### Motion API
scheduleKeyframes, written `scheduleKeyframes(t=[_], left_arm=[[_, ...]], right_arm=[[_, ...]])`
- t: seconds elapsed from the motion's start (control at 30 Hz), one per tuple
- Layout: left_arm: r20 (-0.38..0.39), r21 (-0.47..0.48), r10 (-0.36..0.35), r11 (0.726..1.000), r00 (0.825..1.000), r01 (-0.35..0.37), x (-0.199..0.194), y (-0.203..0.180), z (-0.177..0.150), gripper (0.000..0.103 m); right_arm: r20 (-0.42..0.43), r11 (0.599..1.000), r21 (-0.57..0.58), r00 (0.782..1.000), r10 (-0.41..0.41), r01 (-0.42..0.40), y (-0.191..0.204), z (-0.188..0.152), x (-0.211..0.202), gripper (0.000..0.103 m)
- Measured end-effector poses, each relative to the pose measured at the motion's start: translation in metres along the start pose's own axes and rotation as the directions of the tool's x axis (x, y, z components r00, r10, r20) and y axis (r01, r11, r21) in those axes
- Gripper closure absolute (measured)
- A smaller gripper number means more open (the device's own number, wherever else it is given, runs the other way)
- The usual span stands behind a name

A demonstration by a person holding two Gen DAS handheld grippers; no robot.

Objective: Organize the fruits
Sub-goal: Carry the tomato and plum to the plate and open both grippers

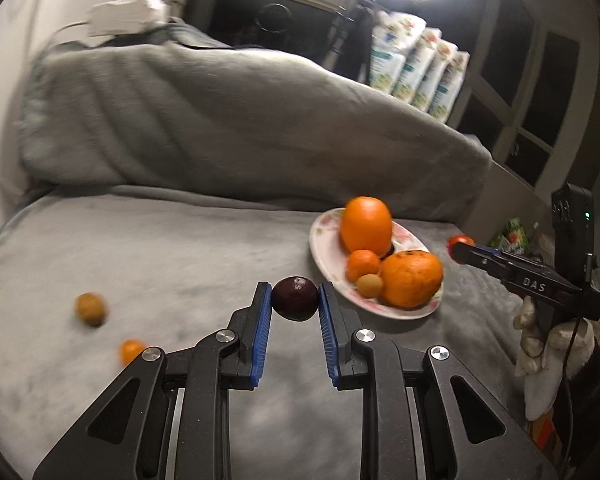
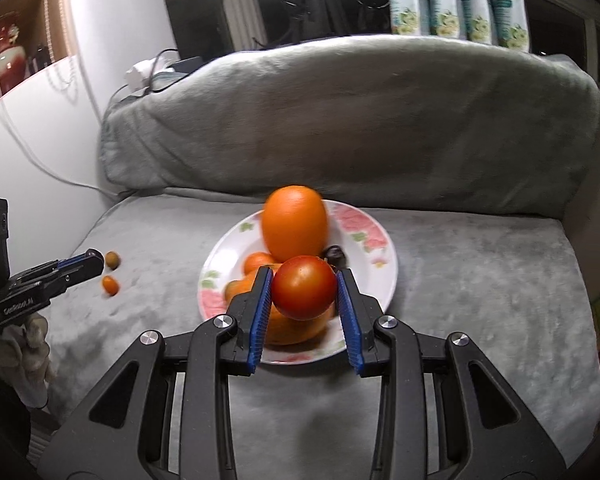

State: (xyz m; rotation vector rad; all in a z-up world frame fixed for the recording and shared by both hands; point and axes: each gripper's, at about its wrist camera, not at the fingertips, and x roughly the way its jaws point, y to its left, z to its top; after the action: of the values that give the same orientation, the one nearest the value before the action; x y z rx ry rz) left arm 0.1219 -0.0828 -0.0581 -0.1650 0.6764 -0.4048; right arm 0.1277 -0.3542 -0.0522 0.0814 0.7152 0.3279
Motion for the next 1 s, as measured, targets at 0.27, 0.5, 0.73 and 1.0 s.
scheduleKeyframes(t=[0.27, 0.5, 0.73, 1.0], left_arm=[[-0.029, 0.035, -0.046, 0.998, 0.999, 0.047, 0.041, -0.027, 0.016, 0.081], [-0.069, 0.057, -0.037, 0.998, 0.997, 0.041, 0.071, -0.033, 0.023, 0.081], [-0.086, 0.067, -0.039, 0.997, 0.995, 0.045, 0.082, -0.038, 0.023, 0.081], [-0.11, 0.069, -0.045, 0.996, 0.993, 0.053, 0.092, -0.039, 0.022, 0.081]], right_arm=[[-0.021, 0.998, 0.058, 1.0, -0.021, 0.022, -0.028, 0.002, 0.015, 0.069], [-0.042, 0.997, 0.075, 0.999, -0.028, 0.031, -0.039, 0.003, 0.027, 0.069], [-0.064, 0.995, 0.098, 0.998, -0.021, 0.027, -0.05, 0.003, 0.039, 0.069], [-0.073, 0.994, 0.106, 0.997, -0.011, 0.019, -0.05, 0.005, 0.043, 0.069]])
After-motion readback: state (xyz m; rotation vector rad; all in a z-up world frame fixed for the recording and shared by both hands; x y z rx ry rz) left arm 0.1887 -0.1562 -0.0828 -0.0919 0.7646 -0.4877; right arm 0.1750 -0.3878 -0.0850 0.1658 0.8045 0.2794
